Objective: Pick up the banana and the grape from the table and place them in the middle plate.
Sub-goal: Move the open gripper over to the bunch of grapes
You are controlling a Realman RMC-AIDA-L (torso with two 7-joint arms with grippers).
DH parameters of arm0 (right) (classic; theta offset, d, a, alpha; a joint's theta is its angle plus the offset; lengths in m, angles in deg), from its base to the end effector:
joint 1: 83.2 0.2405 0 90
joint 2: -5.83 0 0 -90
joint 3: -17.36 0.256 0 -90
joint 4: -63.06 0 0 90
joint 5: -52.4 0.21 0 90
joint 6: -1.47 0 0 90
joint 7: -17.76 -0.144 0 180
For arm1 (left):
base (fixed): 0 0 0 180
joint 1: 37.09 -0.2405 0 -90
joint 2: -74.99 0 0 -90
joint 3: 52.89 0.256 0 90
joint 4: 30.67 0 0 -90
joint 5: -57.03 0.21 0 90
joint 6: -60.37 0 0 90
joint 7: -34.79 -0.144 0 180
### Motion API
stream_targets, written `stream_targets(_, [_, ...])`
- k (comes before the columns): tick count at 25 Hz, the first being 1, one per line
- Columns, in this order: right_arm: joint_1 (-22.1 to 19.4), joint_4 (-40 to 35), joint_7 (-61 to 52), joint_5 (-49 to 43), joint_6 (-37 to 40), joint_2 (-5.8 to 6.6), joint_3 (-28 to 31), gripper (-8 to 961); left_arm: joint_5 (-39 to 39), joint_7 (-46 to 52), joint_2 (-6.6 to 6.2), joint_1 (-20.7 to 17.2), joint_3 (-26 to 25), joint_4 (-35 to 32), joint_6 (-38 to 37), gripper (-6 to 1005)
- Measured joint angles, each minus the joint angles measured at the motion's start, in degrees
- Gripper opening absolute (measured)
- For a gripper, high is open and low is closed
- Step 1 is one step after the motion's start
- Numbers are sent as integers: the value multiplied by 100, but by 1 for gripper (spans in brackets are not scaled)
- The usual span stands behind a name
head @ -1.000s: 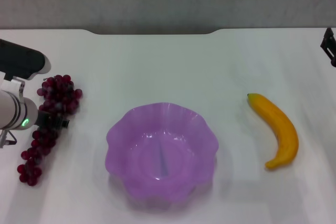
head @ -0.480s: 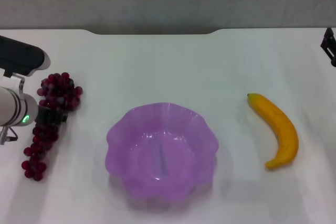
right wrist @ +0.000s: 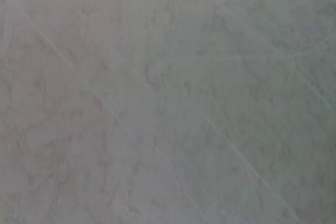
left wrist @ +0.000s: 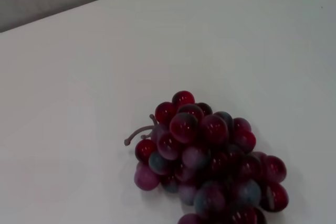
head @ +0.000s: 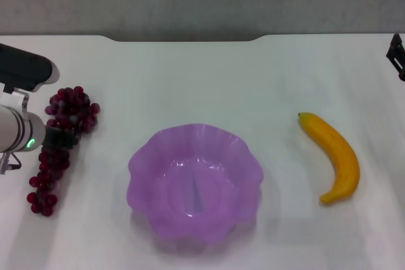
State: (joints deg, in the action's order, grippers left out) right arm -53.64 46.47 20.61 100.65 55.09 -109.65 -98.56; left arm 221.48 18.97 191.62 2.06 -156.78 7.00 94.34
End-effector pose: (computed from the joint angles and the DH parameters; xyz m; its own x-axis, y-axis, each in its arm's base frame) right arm 0.3203 0.3889 0.0258 0.7642 0.0377 -0.6439 -0.6448 0.0198 -0.7641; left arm -0.3064 0.4313 -0.0010 0.6122 0.7620 0.2110 0.5510 -0.2197 -0.8051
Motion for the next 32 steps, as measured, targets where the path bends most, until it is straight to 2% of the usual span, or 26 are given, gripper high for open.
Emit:
stream_targets(15, [-62, -2, -4, 20, 28, 7, 6, 888, -2, -18, 17, -22, 16, 22, -179, 372])
stream_targets(17, [-64, -8, 6, 12, 31, 8, 3, 888, -5, -23, 22, -22, 18, 22, -206, 322])
stream_targets(23, [-76, -20, -5, 11, 35, 9, 19, 888, -46, 2, 29, -30, 173, 39, -279, 271])
stream_targets(32, [-80, -26, -3, 6, 35, 18, 16, 888, -51, 13, 27, -113, 188, 252, -346, 236])
